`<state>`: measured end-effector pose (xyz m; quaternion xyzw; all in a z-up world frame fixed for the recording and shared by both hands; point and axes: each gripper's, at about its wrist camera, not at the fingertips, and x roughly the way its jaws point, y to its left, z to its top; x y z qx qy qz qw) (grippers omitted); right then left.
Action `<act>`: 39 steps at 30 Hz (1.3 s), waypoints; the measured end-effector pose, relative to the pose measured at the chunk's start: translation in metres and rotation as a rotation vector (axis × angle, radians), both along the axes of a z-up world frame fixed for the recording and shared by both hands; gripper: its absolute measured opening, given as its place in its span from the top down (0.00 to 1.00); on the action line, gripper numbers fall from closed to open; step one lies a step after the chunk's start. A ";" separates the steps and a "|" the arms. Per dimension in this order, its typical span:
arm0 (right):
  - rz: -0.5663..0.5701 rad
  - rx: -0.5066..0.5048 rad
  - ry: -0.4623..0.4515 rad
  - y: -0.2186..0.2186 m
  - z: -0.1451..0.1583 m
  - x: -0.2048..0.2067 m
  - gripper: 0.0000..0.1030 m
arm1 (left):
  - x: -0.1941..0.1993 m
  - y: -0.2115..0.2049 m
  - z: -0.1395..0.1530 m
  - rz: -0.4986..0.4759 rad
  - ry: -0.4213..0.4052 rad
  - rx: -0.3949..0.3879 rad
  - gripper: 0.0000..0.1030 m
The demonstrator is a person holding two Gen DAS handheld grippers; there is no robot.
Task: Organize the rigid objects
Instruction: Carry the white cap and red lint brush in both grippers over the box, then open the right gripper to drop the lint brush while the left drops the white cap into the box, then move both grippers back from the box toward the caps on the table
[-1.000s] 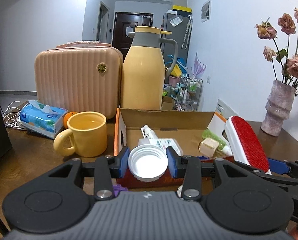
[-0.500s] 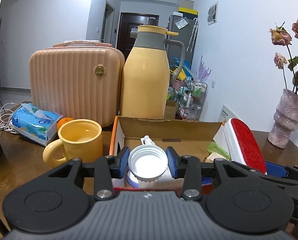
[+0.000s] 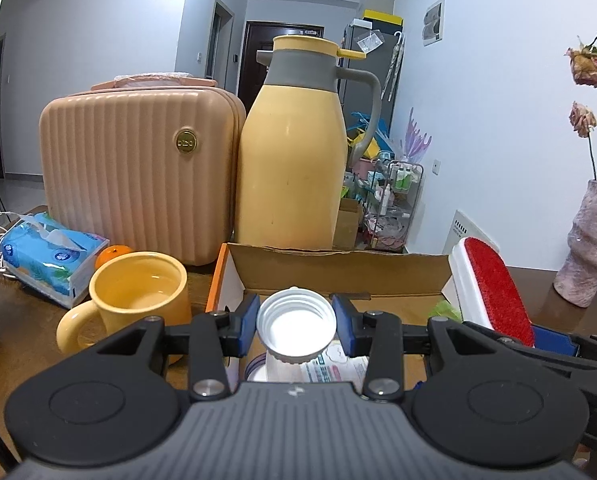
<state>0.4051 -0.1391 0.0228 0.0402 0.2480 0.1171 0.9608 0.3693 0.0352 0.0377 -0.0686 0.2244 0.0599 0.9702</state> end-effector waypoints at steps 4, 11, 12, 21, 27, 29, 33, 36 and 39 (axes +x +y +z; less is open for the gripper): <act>-0.006 0.007 0.015 0.000 -0.003 0.012 0.44 | 0.013 0.001 -0.003 0.006 0.006 0.004 0.61; -0.023 0.009 0.060 -0.001 -0.009 0.036 0.44 | 0.033 0.006 -0.009 0.018 0.023 0.015 0.61; -0.025 0.006 0.066 -0.001 -0.010 0.040 0.44 | 0.036 0.007 -0.010 0.021 0.026 0.018 0.61; -0.015 -0.004 0.142 -0.003 -0.015 0.068 0.43 | 0.054 0.010 -0.017 0.005 0.048 0.034 0.45; -0.075 -0.047 0.079 -0.011 -0.004 0.059 0.16 | 0.054 0.012 -0.020 0.058 0.060 0.060 0.04; -0.080 -0.042 0.083 -0.014 -0.003 0.059 0.14 | 0.054 0.013 -0.020 0.080 0.056 0.073 0.00; -0.082 -0.052 0.082 -0.014 -0.005 0.059 0.03 | 0.055 0.014 -0.020 0.093 0.064 0.082 0.00; -0.077 -0.051 0.076 -0.013 -0.005 0.058 0.00 | 0.054 0.015 -0.020 0.094 0.064 0.080 0.00; -0.079 -0.054 0.075 -0.014 -0.005 0.057 0.00 | 0.054 0.015 -0.020 0.100 0.066 0.081 0.00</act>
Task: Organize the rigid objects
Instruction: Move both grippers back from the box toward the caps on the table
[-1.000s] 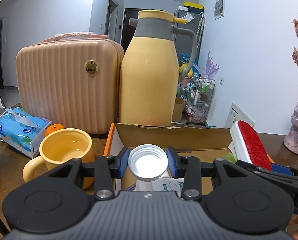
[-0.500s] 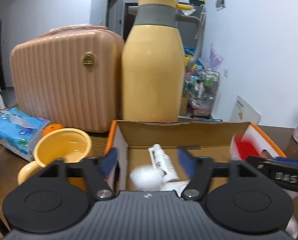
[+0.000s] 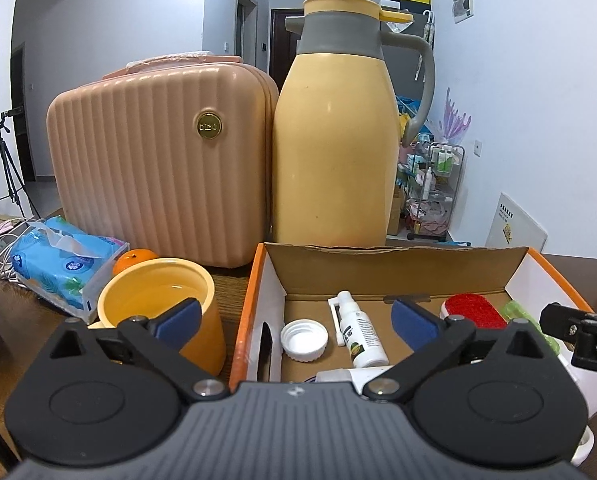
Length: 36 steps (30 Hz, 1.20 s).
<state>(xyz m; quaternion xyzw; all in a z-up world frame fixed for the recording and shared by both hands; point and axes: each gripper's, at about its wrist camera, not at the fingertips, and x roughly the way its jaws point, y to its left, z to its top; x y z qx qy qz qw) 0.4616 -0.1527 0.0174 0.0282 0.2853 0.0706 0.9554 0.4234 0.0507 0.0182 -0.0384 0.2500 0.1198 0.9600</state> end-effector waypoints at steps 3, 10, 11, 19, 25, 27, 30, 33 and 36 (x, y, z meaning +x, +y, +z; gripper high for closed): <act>-0.010 -0.001 0.000 -0.001 -0.002 -0.001 0.00 | -0.001 0.000 0.000 0.002 0.001 -0.004 0.00; -0.014 -0.020 -0.017 -0.003 -0.002 -0.012 0.00 | -0.004 0.001 0.000 0.008 0.004 -0.008 0.00; -0.015 -0.021 -0.021 -0.004 -0.002 -0.015 0.00 | -0.006 0.001 0.000 0.007 0.003 -0.008 0.00; 0.004 -0.018 -0.074 -0.004 0.003 -0.043 0.00 | -0.024 0.004 0.001 0.013 0.001 -0.006 0.00; 0.032 -0.032 -0.114 0.000 0.006 -0.070 0.00 | -0.045 0.003 0.002 0.013 0.002 -0.007 0.00; 0.042 -0.030 -0.118 0.001 0.006 -0.078 0.00 | -0.052 0.002 0.002 0.012 0.007 -0.008 0.00; 0.046 -0.025 -0.120 0.001 0.007 -0.089 0.00 | -0.063 0.002 0.002 0.012 0.011 -0.014 0.00; 0.051 -0.022 -0.116 0.001 0.005 -0.100 0.00 | -0.073 0.003 0.002 0.014 0.014 -0.020 0.00; 0.052 -0.025 -0.116 0.001 0.004 -0.110 0.00 | -0.083 0.005 0.000 0.016 0.021 -0.019 0.00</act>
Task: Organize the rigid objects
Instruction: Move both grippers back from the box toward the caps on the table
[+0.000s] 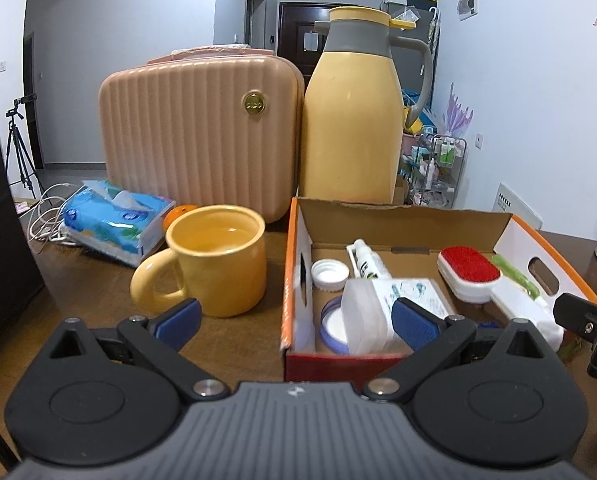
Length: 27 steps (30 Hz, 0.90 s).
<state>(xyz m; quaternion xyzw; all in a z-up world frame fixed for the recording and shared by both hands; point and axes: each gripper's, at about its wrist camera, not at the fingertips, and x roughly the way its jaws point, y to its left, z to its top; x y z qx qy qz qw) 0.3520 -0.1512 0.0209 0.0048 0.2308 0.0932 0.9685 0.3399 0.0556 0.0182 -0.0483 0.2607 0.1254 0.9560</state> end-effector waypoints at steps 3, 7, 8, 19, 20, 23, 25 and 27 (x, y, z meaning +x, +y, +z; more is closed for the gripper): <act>-0.008 -0.002 -0.004 0.000 -0.001 -0.010 0.00 | -0.010 0.001 -0.002 0.002 0.007 0.002 0.00; -0.008 -0.001 -0.005 0.000 -0.005 -0.023 0.00 | -0.024 0.002 -0.005 -0.001 0.014 0.003 0.00; -0.008 -0.001 -0.005 -0.001 -0.006 -0.027 0.00 | -0.028 0.002 -0.005 -0.003 0.016 0.005 0.00; -0.001 -0.014 0.020 -0.002 -0.019 -0.051 0.00 | -0.057 0.003 -0.015 -0.014 0.039 0.021 0.00; 0.003 -0.016 0.024 -0.001 -0.020 -0.052 0.00 | -0.059 0.003 -0.016 -0.015 0.041 0.021 0.00; 0.012 -0.034 0.028 0.004 -0.025 -0.056 0.00 | -0.065 0.006 -0.019 -0.016 0.051 0.019 0.00; 0.019 -0.047 0.024 0.008 -0.029 -0.058 0.00 | -0.067 0.009 -0.023 -0.017 0.062 0.020 0.00; 0.036 -0.048 0.028 0.011 -0.033 -0.059 0.00 | -0.069 0.013 -0.026 -0.021 0.072 0.017 0.00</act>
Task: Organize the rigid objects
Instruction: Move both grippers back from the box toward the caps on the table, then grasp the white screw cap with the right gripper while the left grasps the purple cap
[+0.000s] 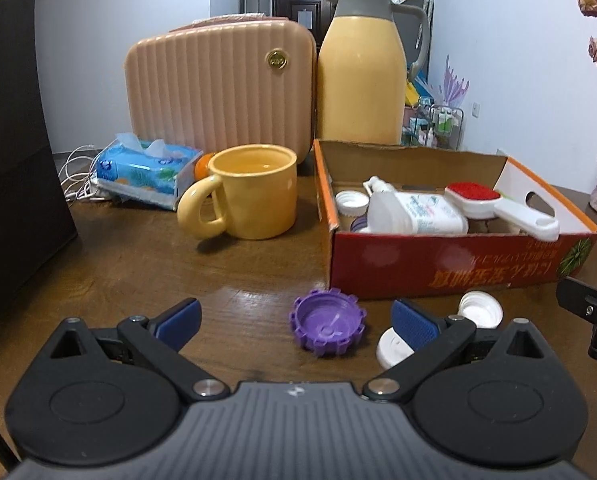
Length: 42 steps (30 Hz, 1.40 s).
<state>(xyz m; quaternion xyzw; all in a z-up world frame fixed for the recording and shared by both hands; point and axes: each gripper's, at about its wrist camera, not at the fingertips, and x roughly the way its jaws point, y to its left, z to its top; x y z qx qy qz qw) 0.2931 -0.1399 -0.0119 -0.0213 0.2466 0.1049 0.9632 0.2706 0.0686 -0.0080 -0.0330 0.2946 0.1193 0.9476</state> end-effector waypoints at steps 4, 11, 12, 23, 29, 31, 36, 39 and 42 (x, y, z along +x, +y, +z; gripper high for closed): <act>0.027 -0.017 0.028 0.009 -0.008 0.001 0.00 | -0.004 0.008 -0.005 -0.001 0.014 -0.003 0.00; 0.088 -0.042 0.067 0.028 -0.021 0.008 0.04 | -0.004 0.018 -0.009 -0.012 0.034 -0.020 0.00; 0.089 -0.051 0.072 0.031 -0.023 0.010 0.06 | -0.004 0.019 -0.009 -0.013 0.034 -0.019 0.00; 0.104 -0.076 0.153 0.059 -0.041 0.045 0.26 | -0.001 0.023 -0.011 -0.013 0.039 -0.022 0.00; 0.134 -0.050 0.195 0.059 -0.044 0.050 0.62 | 0.003 0.024 -0.014 -0.011 0.046 -0.020 0.00; 0.135 -0.050 0.191 0.057 -0.044 0.047 0.62 | 0.004 0.025 -0.016 -0.008 0.049 -0.023 0.00; 0.124 -0.024 0.159 0.048 -0.037 0.040 0.62 | 0.008 0.027 -0.019 -0.006 0.061 -0.034 0.00; 0.114 -0.018 0.134 0.041 -0.032 0.035 0.62 | 0.008 0.027 -0.020 -0.009 0.064 -0.036 0.00; 0.107 -0.013 0.110 0.031 -0.029 0.027 0.62 | 0.009 0.027 -0.021 -0.014 0.063 -0.038 0.00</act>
